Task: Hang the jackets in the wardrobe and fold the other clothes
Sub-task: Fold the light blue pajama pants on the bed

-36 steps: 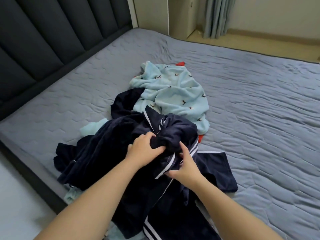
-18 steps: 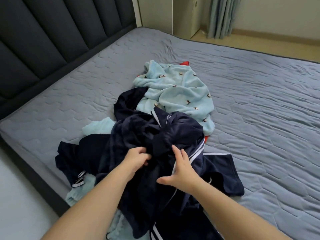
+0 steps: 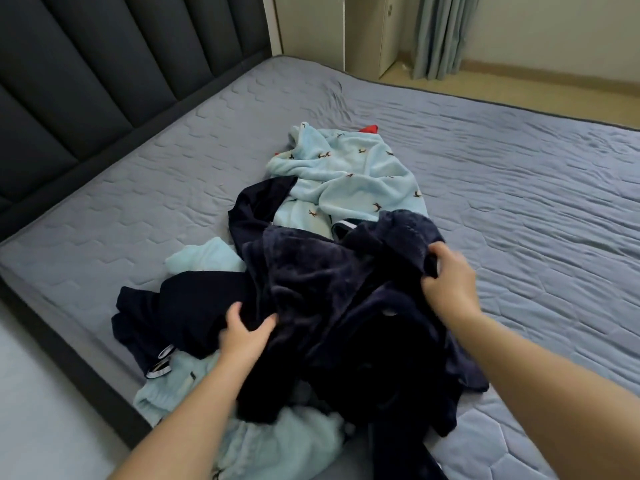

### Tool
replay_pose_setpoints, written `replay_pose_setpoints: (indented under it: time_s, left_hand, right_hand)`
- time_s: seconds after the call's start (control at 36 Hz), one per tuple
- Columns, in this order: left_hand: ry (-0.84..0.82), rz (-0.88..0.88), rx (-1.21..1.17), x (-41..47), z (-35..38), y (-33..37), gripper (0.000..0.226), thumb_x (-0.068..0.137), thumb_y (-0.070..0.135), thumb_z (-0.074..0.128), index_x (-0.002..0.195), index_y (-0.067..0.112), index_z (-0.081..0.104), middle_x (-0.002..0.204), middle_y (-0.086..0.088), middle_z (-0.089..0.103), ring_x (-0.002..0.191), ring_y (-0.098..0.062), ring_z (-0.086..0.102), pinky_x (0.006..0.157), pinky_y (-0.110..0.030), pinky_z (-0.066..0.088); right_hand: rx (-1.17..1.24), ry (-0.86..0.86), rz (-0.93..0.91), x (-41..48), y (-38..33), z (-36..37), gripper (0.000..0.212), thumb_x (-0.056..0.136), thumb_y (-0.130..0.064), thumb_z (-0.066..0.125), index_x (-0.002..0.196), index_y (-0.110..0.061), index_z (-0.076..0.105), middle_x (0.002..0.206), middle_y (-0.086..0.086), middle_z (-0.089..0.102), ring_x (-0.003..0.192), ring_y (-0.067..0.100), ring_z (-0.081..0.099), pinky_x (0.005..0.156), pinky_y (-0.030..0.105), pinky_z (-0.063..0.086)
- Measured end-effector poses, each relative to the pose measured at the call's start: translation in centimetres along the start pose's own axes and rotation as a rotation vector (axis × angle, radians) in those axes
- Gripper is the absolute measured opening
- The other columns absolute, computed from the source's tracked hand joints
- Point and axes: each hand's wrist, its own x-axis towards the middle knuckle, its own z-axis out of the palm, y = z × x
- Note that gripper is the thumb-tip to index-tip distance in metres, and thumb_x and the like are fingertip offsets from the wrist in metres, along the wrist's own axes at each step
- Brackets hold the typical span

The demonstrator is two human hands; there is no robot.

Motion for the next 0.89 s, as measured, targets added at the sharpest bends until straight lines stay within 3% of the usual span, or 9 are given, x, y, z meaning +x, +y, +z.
replay_pose_setpoints:
  time_s: [0.14,0.22,0.36,0.5,0.61,0.69,0.75,0.81,0.89]
  left_hand:
    - [-0.635,0.046,-0.493,-2.9,7.2,4.9,0.036,0.094,0.013,0.051,0.122,0.034,0.057,0.108,0.001,0.071,0.095,-0.017,0.067,0.080,-0.032,0.056]
    - [-0.609,0.065,-0.476,-2.1,7.7,6.0,0.040,0.093,0.007,0.042,0.115,0.032,0.064,0.085,0.004,0.071,0.072,-0.012,0.066,0.059,-0.027,0.054]
    - [-0.035,0.281,0.445,2.3,3.6,-1.1,0.033,0.088,0.016,0.055,0.121,0.021,0.051,0.115,-0.003,0.056,0.108,-0.025,0.054,0.084,-0.034,0.045]
    - [-0.463,0.254,0.923,1.2,3.9,-7.0,0.068,0.085,0.039,0.061,0.142,0.015,0.034,0.137,-0.013,0.039,0.128,-0.033,0.036,0.107,-0.036,0.033]
    - [-0.534,0.234,1.162,-0.8,5.9,-9.5,0.134,0.059,0.068,0.072,0.151,0.018,-0.011,0.158,-0.011,-0.009,0.145,-0.038,0.000,0.111,-0.052,0.027]
    - [-0.466,0.316,1.303,-2.8,6.5,-11.4,0.130,0.061,0.064,0.073,0.149,0.027,-0.014,0.155,-0.014,-0.026,0.143,-0.042,-0.010,0.101,-0.059,0.034]
    - [-0.376,0.436,1.319,-3.7,6.4,-12.2,0.105,0.064,0.045,0.081,0.148,0.023,0.021,0.154,-0.028,0.000,0.138,-0.048,0.017,0.086,-0.052,0.049]
    - [-0.281,0.563,1.294,-3.9,6.2,-11.9,0.069,0.046,0.021,0.092,0.109,0.014,0.065,0.120,-0.028,0.053,0.095,-0.045,0.059,0.054,-0.037,0.055]
    - [-0.265,0.518,1.177,-3.2,5.5,-11.0,0.034,0.077,0.007,0.062,0.109,0.015,0.056,0.108,-0.008,0.059,0.094,-0.027,0.062,0.067,-0.034,0.048]
  right_hand:
    - [-0.112,-0.157,-0.070,-1.3,-0.4,1.5,0.049,0.094,-0.022,0.052,0.141,-0.024,0.037,0.144,0.017,0.032,0.129,0.039,0.037,0.104,0.049,0.037]
    - [-0.355,-0.251,-0.199,-2.5,-0.1,2.2,0.087,0.091,-0.009,0.056,0.149,-0.043,0.000,0.160,0.004,-0.010,0.147,0.030,-0.007,0.114,0.056,0.020]
    - [-0.490,-0.485,-0.728,-3.4,-0.4,2.1,0.093,0.087,-0.015,0.052,0.138,-0.062,-0.010,0.156,-0.010,-0.024,0.145,0.027,-0.021,0.112,0.061,0.004]
    - [-1.012,-0.918,-0.974,-6.2,-2.0,6.9,0.084,0.082,-0.018,0.061,0.147,-0.048,0.016,0.157,0.001,-0.023,0.141,0.039,-0.026,0.103,0.077,0.000]
    - [-1.301,-0.885,-0.827,-6.9,-1.1,9.1,0.059,0.095,-0.034,0.049,0.148,-0.036,0.023,0.159,0.007,-0.017,0.141,0.043,-0.023,0.097,0.081,-0.003]
    - [-1.362,-0.823,-0.608,-6.1,-0.5,9.2,0.057,0.097,-0.035,0.044,0.149,-0.032,0.022,0.159,0.009,-0.016,0.141,0.045,-0.022,0.096,0.082,-0.003]
    - [-1.361,-0.821,-0.548,-6.0,-0.2,9.3,0.061,0.095,-0.036,0.048,0.150,-0.031,0.020,0.159,0.009,-0.018,0.140,0.046,-0.023,0.097,0.082,0.000]
    - [-1.345,-0.828,-0.539,-6.5,0.1,9.3,0.064,0.094,-0.037,0.051,0.150,-0.030,0.020,0.158,0.009,-0.020,0.140,0.045,-0.024,0.098,0.081,0.002]
    - [-1.321,-0.839,-0.519,-7.1,0.4,9.1,0.065,0.094,-0.033,0.052,0.150,-0.029,0.020,0.157,0.009,-0.024,0.139,0.044,-0.027,0.101,0.079,0.004]
